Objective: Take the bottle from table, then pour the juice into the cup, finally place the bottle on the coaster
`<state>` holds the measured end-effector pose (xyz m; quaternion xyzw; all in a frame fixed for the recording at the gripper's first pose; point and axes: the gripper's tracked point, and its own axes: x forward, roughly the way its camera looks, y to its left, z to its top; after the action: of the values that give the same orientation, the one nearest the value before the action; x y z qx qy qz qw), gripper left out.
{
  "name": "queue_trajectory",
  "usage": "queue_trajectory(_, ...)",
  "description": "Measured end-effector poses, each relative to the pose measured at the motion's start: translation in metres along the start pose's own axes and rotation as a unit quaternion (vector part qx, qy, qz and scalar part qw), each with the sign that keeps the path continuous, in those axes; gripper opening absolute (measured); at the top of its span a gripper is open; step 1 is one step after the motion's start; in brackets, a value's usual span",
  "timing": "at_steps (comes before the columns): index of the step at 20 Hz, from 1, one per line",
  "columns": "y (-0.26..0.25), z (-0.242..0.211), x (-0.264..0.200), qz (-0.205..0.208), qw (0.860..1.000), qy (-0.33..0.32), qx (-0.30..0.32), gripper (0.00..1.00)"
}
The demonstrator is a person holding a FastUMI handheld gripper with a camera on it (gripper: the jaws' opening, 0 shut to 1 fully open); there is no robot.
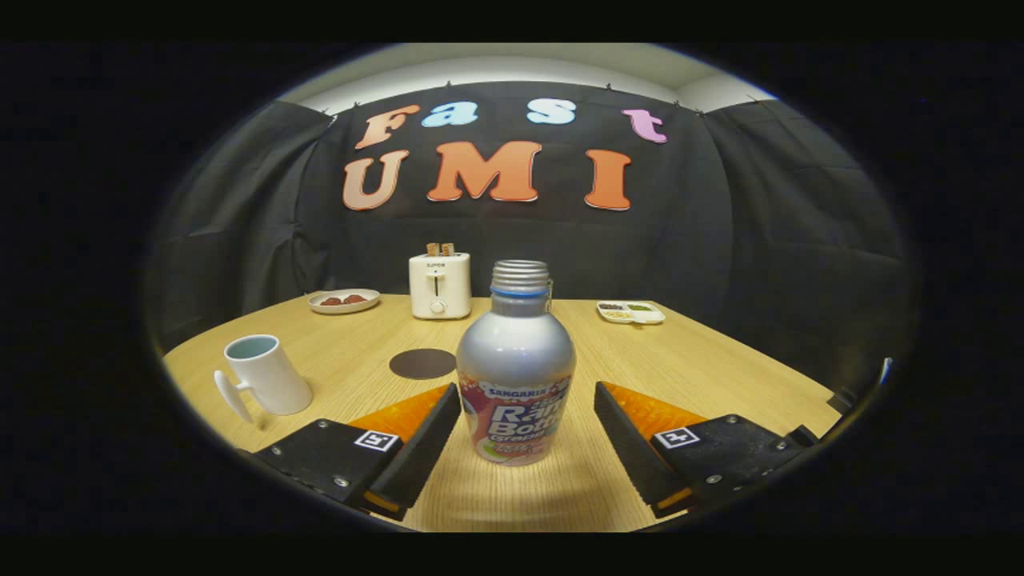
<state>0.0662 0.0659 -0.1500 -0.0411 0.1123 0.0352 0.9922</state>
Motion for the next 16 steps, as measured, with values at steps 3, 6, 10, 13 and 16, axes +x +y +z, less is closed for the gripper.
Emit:
queue_trajectory(3, 0.001, -0.008, 0.006, 0.005, 1.000, 0.009, 0.011, 1.00)
queue_trajectory(6, 0.004, -0.012, 0.009, 0.012, 1.000, 0.015, 0.013, 1.00)
queue_trajectory(10, 0.012, -0.011, 0.010, 0.025, 0.999, 0.018, 0.016, 0.80)
queue_trajectory(13, 0.016, -0.008, 0.006, 0.027, 0.999, 0.018, 0.010, 0.77)
queue_trajectory(16, 0.017, 0.000, 0.001, 0.022, 1.000, 0.012, 0.001, 0.77)
